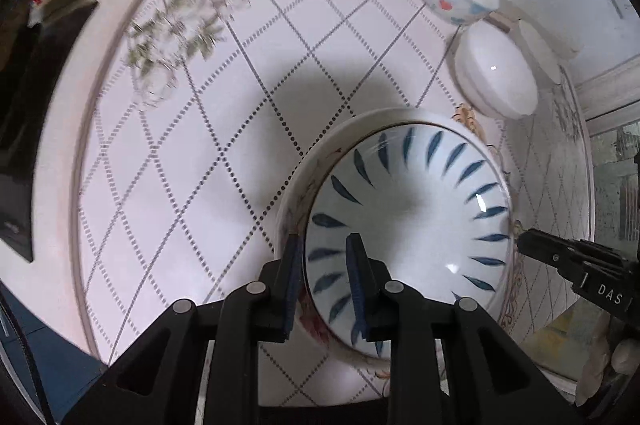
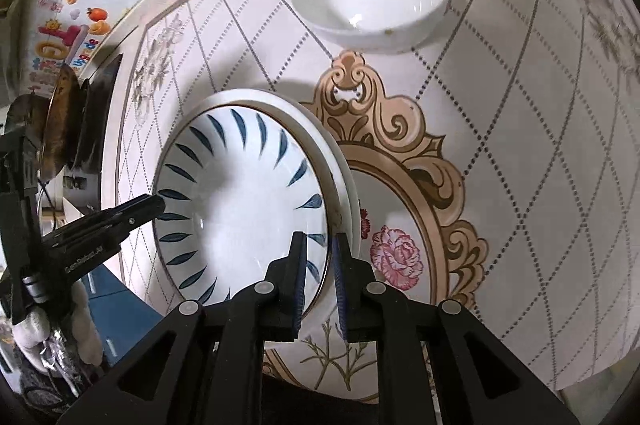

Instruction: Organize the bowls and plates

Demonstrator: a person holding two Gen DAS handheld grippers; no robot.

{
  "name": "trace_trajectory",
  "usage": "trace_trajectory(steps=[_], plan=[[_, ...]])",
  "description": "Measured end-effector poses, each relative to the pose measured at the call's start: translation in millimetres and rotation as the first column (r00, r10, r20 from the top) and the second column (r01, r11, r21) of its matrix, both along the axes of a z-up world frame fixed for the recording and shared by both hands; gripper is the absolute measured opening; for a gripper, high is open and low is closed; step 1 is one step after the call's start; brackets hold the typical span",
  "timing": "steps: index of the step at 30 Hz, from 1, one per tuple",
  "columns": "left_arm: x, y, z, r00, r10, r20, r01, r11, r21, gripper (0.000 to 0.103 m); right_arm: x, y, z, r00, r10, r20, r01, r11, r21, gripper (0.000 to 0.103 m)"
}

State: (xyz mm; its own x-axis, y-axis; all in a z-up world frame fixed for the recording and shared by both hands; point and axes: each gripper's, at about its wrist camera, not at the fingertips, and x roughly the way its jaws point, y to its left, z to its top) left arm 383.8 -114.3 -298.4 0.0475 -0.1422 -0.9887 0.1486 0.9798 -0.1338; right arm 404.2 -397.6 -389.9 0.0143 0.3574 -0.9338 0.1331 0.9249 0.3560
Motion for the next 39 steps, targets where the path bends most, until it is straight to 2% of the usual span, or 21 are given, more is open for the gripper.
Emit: trace_trajectory(steps=[3,5,6,7,9,11,16,21,27,33,36,39], plan=[[-15,-2,27,0.998,-0.004,0.057,0.003,1.0,0.022,0.021,-6,4,20,0.999,0.008,0.033,-0.008,1.0,-0.002,0.017],[-25,-1,45,0.996,-0.002,0.085,0.0,1.0,0.031,0.021,-13,8,39,0.997,0.019,0.073,-0.018,1.0,-0.023,0.025],[-31,0,54,0.995,0.001,0.101,-0.005,0.999,0.035,0.022,-18,10,48,0.996,0.02,0.09,-0.017,0.999,-0.031,0.036],[-34,0,61,0.994,0.002,0.111,-0.006,0.999,0.036,0.025,-23,12,56,0.995,0.017,0.101,-0.014,0.999,-0.032,0.041],[-42,2,78,0.99,0.0,0.14,-0.004,0.999,0.032,0.025,-32,15,71,0.993,0.014,0.119,-0.01,1.0,-0.03,0.045],[-48,4,93,0.987,-0.01,0.163,0.003,0.999,0.042,0.031,-43,18,89,0.991,0.009,0.13,-0.004,0.999,-0.041,0.051],[-62,12,122,0.978,-0.028,0.208,0.025,1.0,0.016,0.07,-71,27,133,0.982,0.006,0.19,0.006,0.998,-0.064,0.067],[-74,22,142,0.978,-0.06,0.201,0.066,0.998,-0.023,0.072,-90,44,169,0.974,0.008,0.227,0.019,0.993,-0.117,0.068],[-85,25,155,0.971,-0.11,0.212,0.121,0.992,-0.038,0.072,-111,58,193,0.969,-0.018,0.248,0.05,0.991,-0.124,0.072],[-88,21,159,0.969,-0.131,0.208,0.148,0.987,-0.064,0.072,-120,53,195,0.969,-0.078,0.235,0.107,0.988,-0.11,0.072],[-82,14,155,0.968,-0.129,0.215,0.148,0.986,-0.075,0.089,-117,43,189,0.97,-0.113,0.217,0.133,0.988,-0.081,0.076],[-70,5,147,0.97,-0.112,0.215,0.132,0.988,-0.079,0.089,-109,28,180,0.968,-0.142,0.207,0.158,0.986,-0.061,0.078]])
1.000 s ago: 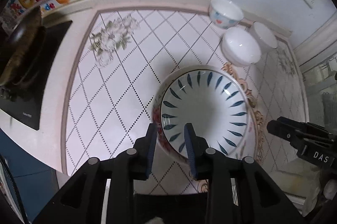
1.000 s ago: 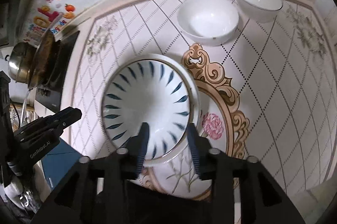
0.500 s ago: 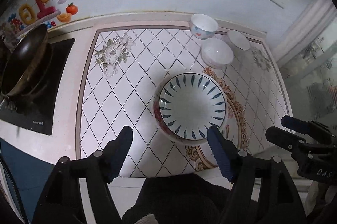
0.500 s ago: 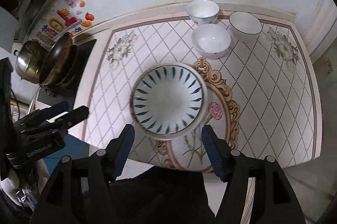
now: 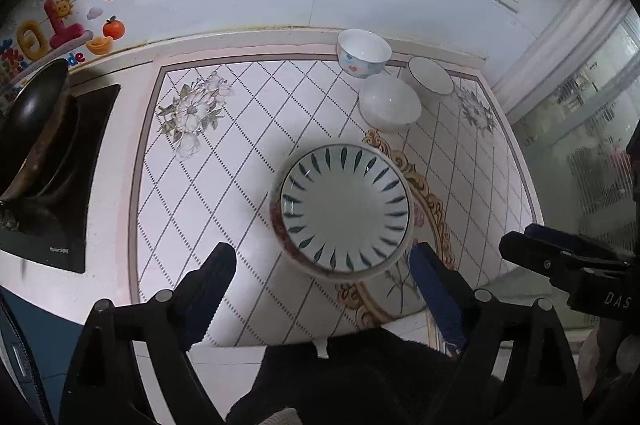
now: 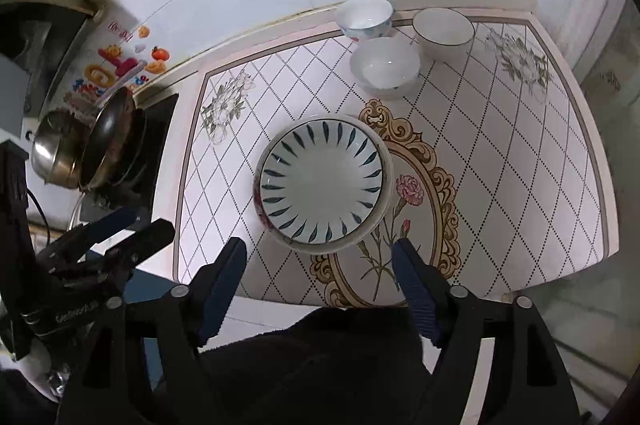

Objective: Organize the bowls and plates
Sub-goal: 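Set the stack down and open both grippers, then move both grippers toward the white bowls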

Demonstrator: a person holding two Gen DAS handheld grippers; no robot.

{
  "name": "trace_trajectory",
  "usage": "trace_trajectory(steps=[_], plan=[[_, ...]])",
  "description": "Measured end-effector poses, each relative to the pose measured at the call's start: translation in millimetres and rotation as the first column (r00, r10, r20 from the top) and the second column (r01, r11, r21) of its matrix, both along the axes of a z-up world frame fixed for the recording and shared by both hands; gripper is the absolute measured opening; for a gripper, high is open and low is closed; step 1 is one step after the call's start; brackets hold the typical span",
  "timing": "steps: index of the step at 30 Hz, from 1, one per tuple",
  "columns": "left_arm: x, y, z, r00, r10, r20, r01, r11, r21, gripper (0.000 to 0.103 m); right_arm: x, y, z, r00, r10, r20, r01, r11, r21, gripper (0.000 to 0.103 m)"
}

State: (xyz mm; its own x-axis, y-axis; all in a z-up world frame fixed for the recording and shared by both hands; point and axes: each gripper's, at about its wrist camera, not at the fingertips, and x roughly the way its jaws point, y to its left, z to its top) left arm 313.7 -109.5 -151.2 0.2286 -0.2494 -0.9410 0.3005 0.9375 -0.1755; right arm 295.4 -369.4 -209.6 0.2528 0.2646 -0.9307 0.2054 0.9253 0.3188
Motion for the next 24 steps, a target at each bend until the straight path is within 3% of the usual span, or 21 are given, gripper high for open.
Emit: trace_trajectory(steps=[9,13,17,24], plan=[[76,-70,-33,0.997,0.069,0.033,-0.07,0.997,0.034,0.089,64,-93,-51,0.995,-0.092,-0.026,0.092,0.996,-0.002,0.078],[121,-104,-63,0.993,0.118,-0.007,-0.118,0.992,0.051,0.089,106,-137,-87,0.992,-0.121,-0.043,0.122,0.992,0.031,0.078],[163,-128,-105,0.983,0.154,-0.1,-0.149,0.987,0.057,0.089,149,-164,-128,0.992,-0.11,-0.066,0.116,0.987,0.108,0.078],[206,-152,-165,0.956,0.196,-0.219,-0.189,0.98,0.055,0.066,207,-174,-189,0.992,-0.074,-0.102,0.092,0.979,0.181,0.077]])
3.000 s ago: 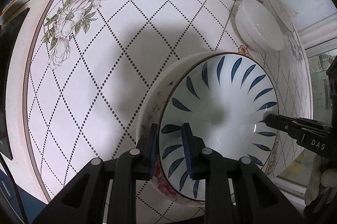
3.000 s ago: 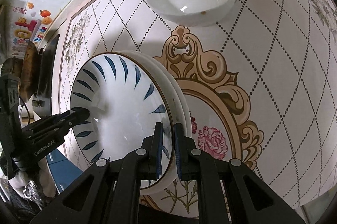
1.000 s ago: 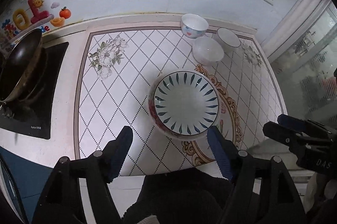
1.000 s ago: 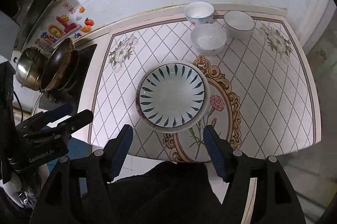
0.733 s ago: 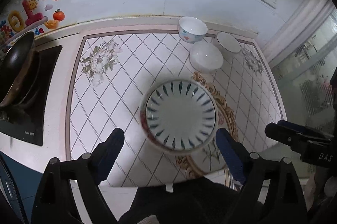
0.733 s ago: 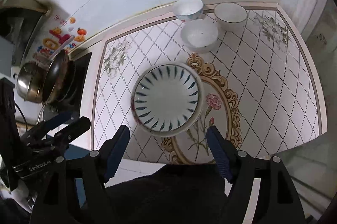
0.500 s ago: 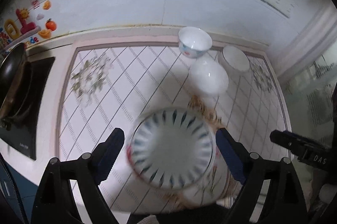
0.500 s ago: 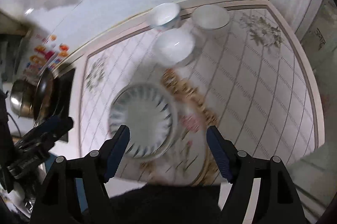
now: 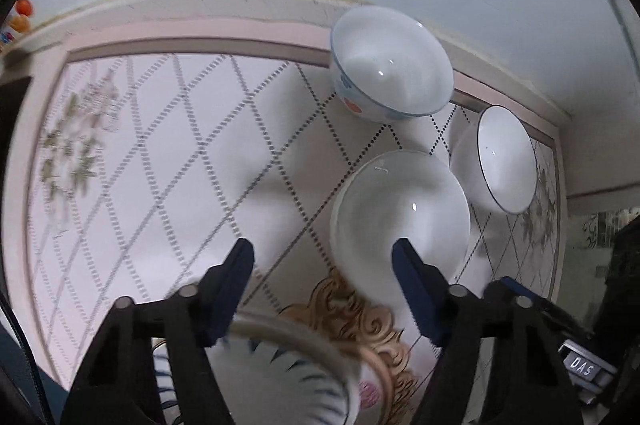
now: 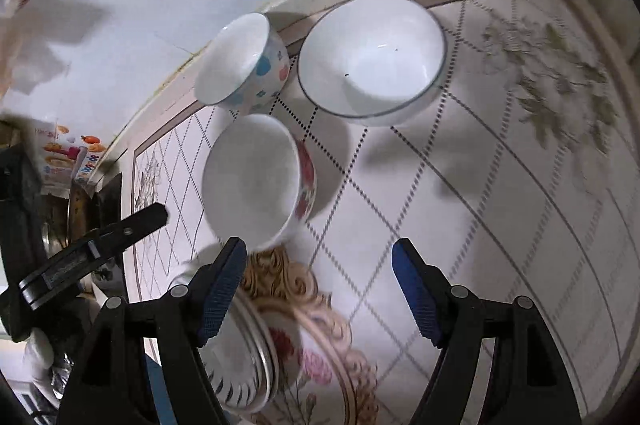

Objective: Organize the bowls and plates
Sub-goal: 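Move both grippers toward the white bowls, then grasp the rim of the red-flower bowl with both grippers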

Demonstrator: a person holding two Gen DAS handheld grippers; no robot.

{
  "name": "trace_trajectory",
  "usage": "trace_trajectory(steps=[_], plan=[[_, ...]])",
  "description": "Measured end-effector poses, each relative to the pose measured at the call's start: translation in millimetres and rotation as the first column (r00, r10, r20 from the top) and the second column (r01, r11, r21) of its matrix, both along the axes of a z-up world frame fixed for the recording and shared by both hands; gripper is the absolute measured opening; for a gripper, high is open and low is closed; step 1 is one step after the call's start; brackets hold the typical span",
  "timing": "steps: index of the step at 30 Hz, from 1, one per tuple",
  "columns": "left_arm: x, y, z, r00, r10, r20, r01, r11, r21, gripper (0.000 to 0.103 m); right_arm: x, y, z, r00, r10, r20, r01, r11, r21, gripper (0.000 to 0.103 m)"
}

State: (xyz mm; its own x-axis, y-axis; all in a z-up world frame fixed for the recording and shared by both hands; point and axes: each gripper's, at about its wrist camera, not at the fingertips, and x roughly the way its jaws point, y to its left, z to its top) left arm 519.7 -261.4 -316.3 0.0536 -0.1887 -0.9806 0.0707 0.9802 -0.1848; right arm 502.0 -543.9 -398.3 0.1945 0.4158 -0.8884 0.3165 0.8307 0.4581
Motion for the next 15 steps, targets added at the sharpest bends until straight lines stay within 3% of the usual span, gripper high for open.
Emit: trace_trajectory(steps=[5,7,13,15], plan=[[12,-14,-27,0.999,-0.03,-0.038,0.031,0.999,0.014,0.041,26,3,-28,1.0,0.013,-0.015,-0.012,0.999,0.05,0.064],[14,-16,-33,0.998,-0.035,-0.047,0.036,0.999,0.016,0.028,32,5,-37,1.0,0.011,-0.021,-0.01,0.998,0.064,0.048],[10,-17,-41,0.999,-0.037,-0.036,0.037,0.999,0.004,0.014,43,15,-51,0.999,0.038,-0.023,-0.036,0.996,0.083,0.017],[7,-18,-40,0.999,-0.045,-0.021,0.045,0.999,0.015,0.014,45,18,-50,0.999,0.05,-0.014,-0.049,0.996,0.071,0.015]])
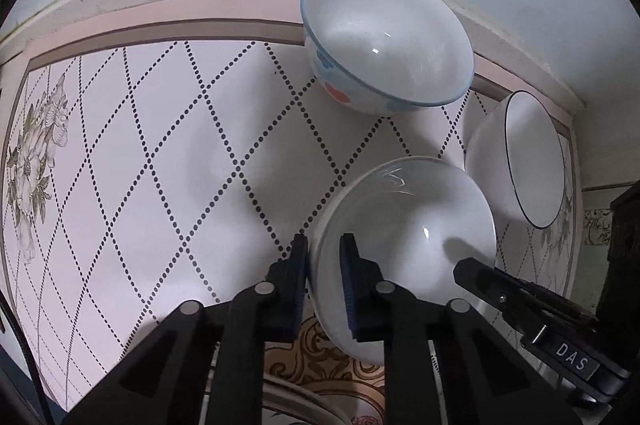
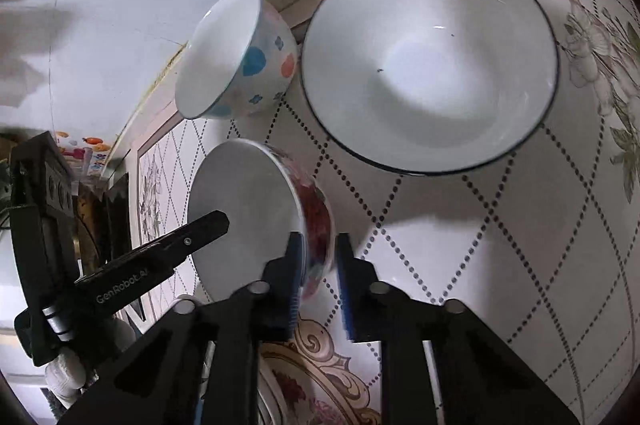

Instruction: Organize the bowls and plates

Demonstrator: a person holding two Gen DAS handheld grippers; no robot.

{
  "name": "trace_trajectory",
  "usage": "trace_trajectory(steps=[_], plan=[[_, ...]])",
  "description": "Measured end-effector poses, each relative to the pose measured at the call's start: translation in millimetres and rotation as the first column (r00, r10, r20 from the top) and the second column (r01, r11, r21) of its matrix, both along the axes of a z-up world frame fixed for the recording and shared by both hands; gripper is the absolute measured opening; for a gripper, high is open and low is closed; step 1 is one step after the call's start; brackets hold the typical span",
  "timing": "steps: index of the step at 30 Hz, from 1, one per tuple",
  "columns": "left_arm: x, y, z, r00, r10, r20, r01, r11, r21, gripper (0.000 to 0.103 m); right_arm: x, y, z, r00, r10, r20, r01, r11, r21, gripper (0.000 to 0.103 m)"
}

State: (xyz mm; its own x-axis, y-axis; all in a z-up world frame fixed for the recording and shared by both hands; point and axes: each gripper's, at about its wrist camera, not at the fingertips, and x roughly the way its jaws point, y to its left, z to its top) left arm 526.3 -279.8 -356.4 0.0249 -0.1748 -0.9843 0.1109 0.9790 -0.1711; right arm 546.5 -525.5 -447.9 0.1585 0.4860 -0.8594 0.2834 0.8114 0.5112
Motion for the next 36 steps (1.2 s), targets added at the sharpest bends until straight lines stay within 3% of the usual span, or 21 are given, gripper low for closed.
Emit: trace_trajectory(steps=[6,11,23,36], plan=[[-12,-9,9,0.999,-0.037,0.041,0.036,0.999,0.017,0.014,-3,5,10,0.999,0.031,0.021,-0.03,0.998,-0.046,0.015],[-36,-14,29,0.997,-0.041,0.06,0.042,0.999,-0.017,0.014,-22,-5,29,0.998,0.049,0.042,-0.046,0.996,-0.071,0.015],[-121,-55,52,0.987,-0.149,0.062,0.154,0.985,-0.074,0.014,-113,-57,73,0.998,0.033,0.061,-0.027,0.995,-0.1,0.015],[-177,-85,20,0.966,-0.257,-0.004,0.257,0.966,-0.023,0.014,-192,-80,48,0.999,-0.028,-0.018,0.026,0.997,-0.073,0.015]])
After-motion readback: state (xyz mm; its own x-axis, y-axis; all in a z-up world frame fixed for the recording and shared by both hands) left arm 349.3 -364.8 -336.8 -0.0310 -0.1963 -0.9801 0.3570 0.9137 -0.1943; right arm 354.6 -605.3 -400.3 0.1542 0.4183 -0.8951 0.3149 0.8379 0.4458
